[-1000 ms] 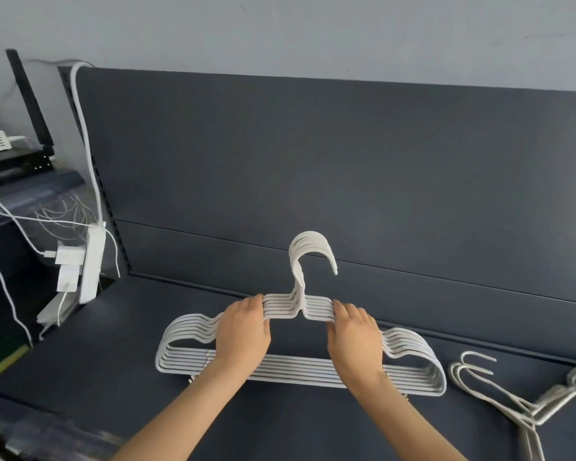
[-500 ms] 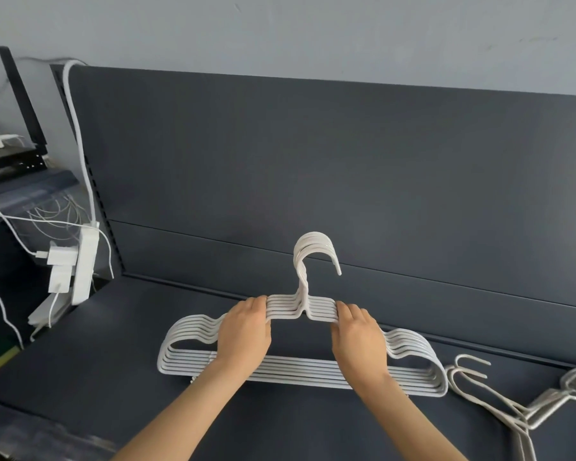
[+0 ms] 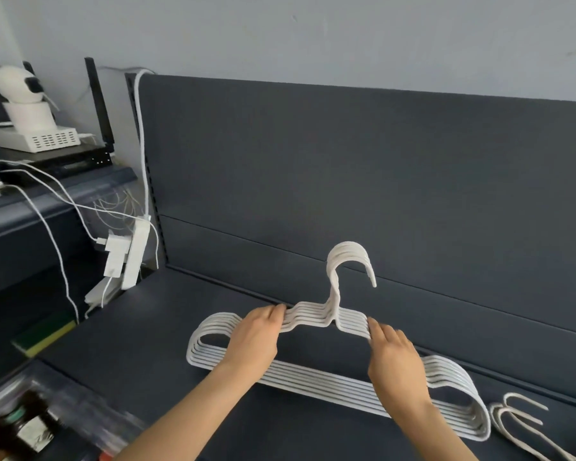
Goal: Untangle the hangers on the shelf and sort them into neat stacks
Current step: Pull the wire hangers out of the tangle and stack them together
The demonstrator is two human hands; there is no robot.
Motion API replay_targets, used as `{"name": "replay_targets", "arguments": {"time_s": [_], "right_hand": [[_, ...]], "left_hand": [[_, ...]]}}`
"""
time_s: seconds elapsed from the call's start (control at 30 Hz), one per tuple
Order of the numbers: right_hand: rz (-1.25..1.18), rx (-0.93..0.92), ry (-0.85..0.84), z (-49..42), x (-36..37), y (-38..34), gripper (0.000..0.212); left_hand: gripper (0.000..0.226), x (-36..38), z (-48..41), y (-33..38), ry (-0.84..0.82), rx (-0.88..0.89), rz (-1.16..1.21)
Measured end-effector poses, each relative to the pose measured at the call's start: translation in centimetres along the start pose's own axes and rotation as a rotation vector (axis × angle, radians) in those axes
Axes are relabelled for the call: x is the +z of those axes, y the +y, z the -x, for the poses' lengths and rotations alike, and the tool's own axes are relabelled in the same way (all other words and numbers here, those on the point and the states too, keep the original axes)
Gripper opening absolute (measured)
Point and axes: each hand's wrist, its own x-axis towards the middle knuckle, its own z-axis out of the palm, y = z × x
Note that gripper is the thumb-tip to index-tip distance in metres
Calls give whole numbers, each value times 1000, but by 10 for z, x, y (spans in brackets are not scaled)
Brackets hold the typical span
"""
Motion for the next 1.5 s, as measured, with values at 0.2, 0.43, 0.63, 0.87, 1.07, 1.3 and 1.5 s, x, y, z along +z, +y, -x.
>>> {"name": "replay_targets", "arguments": {"time_s": [0.2,0.43,0.63,0.87,1.07,1.3,1.5], "right_hand": [[-5,-9,-91,-33,16,-45,63],[-135,83,-210,-96,49,-129,44],[-72,84,-200,-132,80,-169,44],[63,163,-274,-124,90,-170,54],[-69,160,-408,-127,82,-166,59],[-63,171,-433,-125,80,-166,63],[-74,126,-414,-122,74,-161,59]], "left_hand": [[37,-18,-34,-49,-18,-3,-101],[41,-37,-94,-147,-12,-7,-111],[40,-38,-129,-195,-74,-36,-96],[50,-21,-132,-210,-8,-25,10],[46,-23,-142,-212,-129,-30,49],[62,-25,-135,-207,-133,-9,34],[61,-28,-134,-209,-141,7,6]]}}
